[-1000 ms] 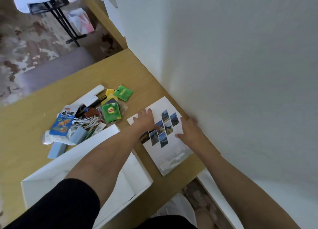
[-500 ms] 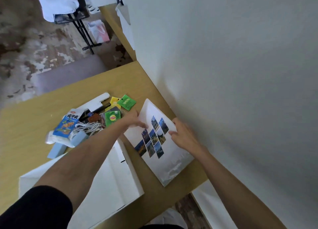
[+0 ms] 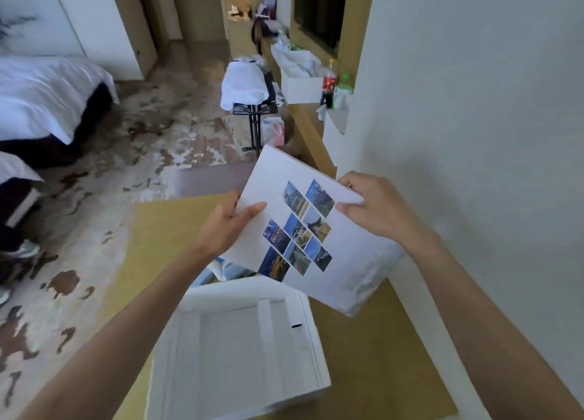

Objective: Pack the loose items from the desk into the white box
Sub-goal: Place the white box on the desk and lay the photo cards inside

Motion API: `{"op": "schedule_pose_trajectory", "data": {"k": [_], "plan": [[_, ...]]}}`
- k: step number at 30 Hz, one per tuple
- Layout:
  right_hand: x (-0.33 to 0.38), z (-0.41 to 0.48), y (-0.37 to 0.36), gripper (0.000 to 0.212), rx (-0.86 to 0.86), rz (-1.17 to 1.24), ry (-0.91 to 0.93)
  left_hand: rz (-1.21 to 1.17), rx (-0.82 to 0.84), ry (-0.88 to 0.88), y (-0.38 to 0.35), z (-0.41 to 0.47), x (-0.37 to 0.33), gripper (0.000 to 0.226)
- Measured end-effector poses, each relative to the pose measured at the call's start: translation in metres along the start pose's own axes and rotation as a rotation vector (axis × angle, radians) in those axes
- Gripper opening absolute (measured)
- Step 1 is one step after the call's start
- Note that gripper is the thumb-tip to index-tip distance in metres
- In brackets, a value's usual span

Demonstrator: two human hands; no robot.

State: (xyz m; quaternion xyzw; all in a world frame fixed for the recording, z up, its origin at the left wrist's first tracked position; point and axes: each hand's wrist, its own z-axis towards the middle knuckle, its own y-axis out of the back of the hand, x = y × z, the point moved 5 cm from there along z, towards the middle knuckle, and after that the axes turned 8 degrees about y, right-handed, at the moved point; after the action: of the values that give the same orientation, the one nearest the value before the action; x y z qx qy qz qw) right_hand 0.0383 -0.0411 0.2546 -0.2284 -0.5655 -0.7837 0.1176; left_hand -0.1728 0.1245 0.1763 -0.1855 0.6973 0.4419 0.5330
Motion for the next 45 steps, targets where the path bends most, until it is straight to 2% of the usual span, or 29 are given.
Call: {"op": "schedule_pose_trajectory", "data": {"k": [4,8,10,12,15,16,19,22,24,27,31,34,35,39,42,45], "plan": [[0.055,0.034,-0.047,0.012,0.189,0.076,0.097,-0.175,-0.108,0.111,0.055,-0.057,0.045,0.029],[0.077,0.038,-0.126,0.014,0.429,0.115,0.17,-0.179,-0.163,0.35,0.065,-0.106,0.113,0.032],[0.075,0.03,-0.162,0.01,0.54,0.109,0.169,-0.164,-0.207,0.378,0.059,-0.125,0.132,0.039],[0.067,0.024,-0.188,0.011,0.614,0.068,0.179,-0.029,-0.197,0.341,0.048,-0.139,0.139,0.05],[0.054,0.015,-0.217,0.042,0.705,-0.06,0.175,0.298,-0.061,0.315,0.033,-0.148,0.151,0.06],[0.051,0.012,-0.226,0.044,0.737,-0.093,0.173,0.398,0.0,0.337,0.031,-0.149,0.156,0.06],[0.046,0.001,-0.25,0.026,0.827,-0.201,0.213,0.641,0.178,0.42,0.032,-0.151,0.165,0.05],[0.044,-0.008,-0.264,0.02,0.833,-0.268,0.272,0.87,0.305,0.424,0.036,-0.146,0.166,0.046],[0.043,-0.012,-0.269,0.03,0.796,-0.327,0.327,1.081,0.371,0.332,0.035,-0.139,0.163,0.044],[0.04,-0.023,-0.277,0.043,0.743,-0.418,0.407,1.202,0.468,0.264,0.033,-0.13,0.16,0.038],[0.028,-0.05,-0.286,0.065,0.677,-0.588,0.473,1.366,0.423,-0.012,0.017,-0.125,0.157,0.037],[0.016,-0.077,-0.3,0.059,0.807,-0.553,0.477,1.364,0.424,-0.157,-0.005,-0.126,0.165,0.038],[0.011,-0.086,-0.305,0.062,0.853,-0.505,0.446,1.338,0.444,-0.152,-0.012,-0.125,0.171,0.043],[-0.002,-0.104,-0.321,0.099,0.977,-0.438,0.343,1.256,0.543,0.015,-0.029,-0.124,0.197,0.076],[-0.006,-0.112,-0.327,0.099,0.976,-0.461,0.381,1.258,0.6,0.092,-0.036,-0.125,0.215,0.086],[-0.007,-0.119,-0.329,0.091,0.97,-0.449,0.412,1.263,0.64,0.12,-0.042,-0.126,0.223,0.085]]}}
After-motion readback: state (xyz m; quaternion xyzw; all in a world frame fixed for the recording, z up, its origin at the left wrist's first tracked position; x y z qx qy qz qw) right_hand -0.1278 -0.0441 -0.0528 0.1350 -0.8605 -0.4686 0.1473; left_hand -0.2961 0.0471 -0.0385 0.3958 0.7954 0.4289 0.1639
